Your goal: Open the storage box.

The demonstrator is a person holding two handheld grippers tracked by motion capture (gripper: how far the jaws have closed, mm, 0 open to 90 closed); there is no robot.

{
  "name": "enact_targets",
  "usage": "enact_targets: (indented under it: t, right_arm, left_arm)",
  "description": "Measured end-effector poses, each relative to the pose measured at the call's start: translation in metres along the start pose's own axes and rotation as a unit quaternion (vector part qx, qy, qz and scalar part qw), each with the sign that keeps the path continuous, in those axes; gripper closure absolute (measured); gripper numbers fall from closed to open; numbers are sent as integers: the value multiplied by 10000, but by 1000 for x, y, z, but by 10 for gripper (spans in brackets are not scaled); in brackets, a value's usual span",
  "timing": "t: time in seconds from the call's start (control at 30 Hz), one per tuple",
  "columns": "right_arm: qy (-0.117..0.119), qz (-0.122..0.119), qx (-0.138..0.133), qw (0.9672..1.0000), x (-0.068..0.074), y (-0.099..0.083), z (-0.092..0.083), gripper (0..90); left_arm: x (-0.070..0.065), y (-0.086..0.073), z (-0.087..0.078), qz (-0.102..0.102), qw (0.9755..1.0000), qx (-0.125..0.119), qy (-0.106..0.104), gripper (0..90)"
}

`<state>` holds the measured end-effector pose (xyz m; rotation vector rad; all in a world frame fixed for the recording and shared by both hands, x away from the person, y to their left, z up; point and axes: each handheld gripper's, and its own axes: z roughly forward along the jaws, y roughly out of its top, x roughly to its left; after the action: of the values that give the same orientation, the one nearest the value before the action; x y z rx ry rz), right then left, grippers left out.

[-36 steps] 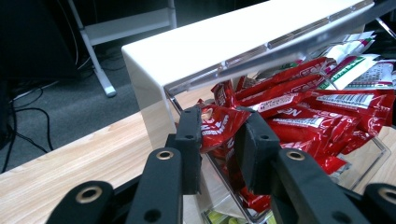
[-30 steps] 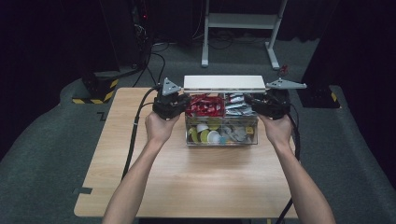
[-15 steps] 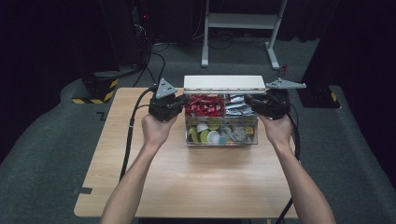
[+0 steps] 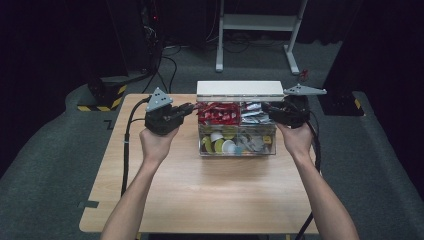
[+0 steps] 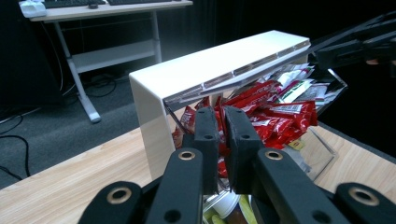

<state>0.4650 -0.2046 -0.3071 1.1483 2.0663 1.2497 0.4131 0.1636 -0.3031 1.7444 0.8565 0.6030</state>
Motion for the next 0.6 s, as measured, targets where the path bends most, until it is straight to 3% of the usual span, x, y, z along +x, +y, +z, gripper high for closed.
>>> enact_targets:
  t: [0.3, 0.6]
  right_arm:
    - [11, 21, 8, 10000, 0, 0, 0, 577]
    - [14, 11, 12, 10000, 0, 1, 0, 576]
  left_arm:
    - [4, 2, -17, -71, 9998, -193, -50, 848]
    - [7, 2, -29, -170, 9995, -229, -133, 849]
